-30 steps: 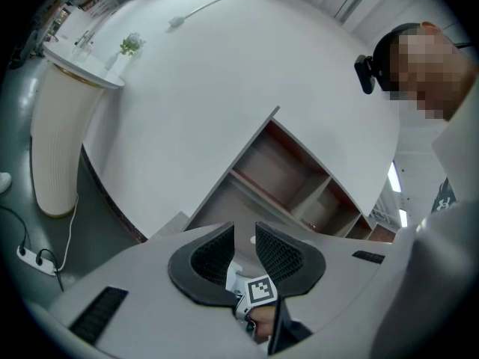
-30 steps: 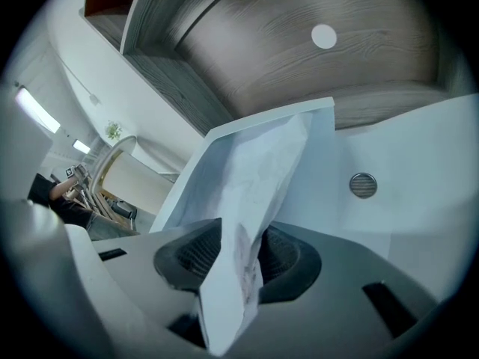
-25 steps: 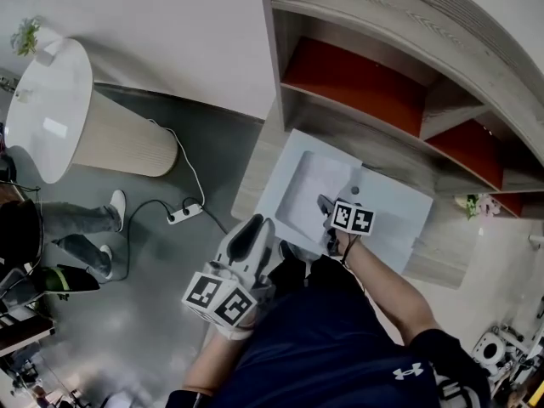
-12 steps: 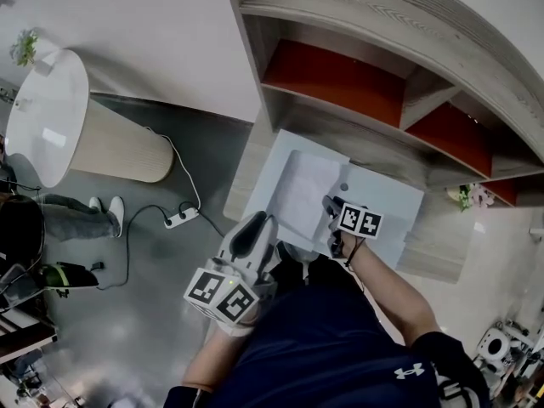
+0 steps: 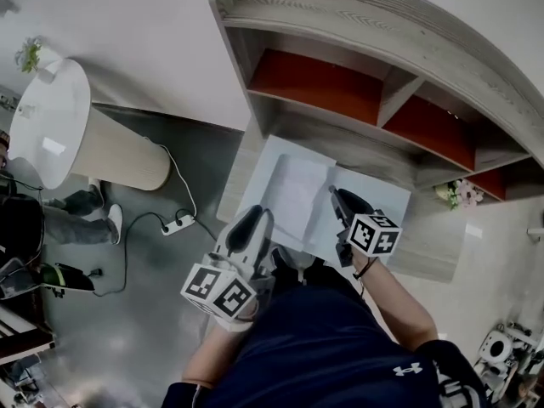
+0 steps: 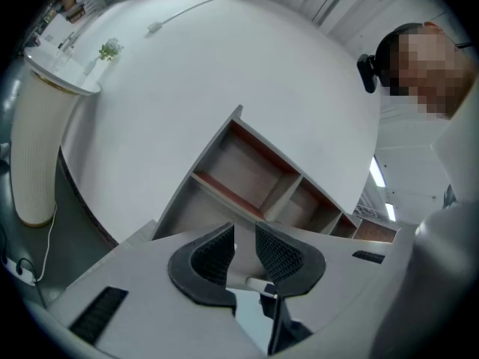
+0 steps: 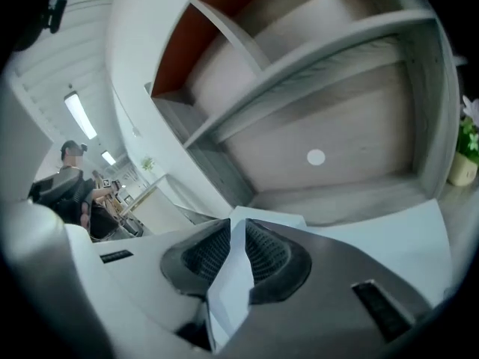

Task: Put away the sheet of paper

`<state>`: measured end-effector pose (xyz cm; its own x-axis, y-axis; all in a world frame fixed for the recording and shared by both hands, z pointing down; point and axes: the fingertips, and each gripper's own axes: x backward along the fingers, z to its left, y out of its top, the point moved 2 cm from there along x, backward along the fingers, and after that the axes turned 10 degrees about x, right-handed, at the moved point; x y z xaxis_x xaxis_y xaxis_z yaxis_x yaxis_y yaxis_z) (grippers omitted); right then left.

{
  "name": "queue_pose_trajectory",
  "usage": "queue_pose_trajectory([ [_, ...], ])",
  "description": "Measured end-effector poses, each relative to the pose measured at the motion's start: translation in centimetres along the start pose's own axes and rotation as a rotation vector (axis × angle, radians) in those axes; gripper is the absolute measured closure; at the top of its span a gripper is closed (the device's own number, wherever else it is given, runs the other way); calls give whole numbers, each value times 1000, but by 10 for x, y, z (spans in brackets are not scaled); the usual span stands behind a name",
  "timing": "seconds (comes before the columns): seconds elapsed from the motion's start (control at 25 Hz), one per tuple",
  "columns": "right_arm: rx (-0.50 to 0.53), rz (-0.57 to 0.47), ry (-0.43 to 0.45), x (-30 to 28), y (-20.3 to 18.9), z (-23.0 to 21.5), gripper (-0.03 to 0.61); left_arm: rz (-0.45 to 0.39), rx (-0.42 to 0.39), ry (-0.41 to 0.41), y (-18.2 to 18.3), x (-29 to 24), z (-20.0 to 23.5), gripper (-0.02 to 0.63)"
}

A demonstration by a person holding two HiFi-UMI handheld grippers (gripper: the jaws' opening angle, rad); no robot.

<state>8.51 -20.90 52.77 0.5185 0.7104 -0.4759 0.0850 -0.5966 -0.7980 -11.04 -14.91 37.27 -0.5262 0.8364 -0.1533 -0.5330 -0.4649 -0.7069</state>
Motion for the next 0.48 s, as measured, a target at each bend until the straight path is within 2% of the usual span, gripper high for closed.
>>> queue_pose_trajectory([
  [0.24, 144, -171, 24, 54, 71, 28, 525, -42, -36, -26, 16, -1, -22, 515],
  [0.48, 331, -401, 41, 107, 135, 65, 542, -105, -127, -58, 43, -3, -49, 515],
])
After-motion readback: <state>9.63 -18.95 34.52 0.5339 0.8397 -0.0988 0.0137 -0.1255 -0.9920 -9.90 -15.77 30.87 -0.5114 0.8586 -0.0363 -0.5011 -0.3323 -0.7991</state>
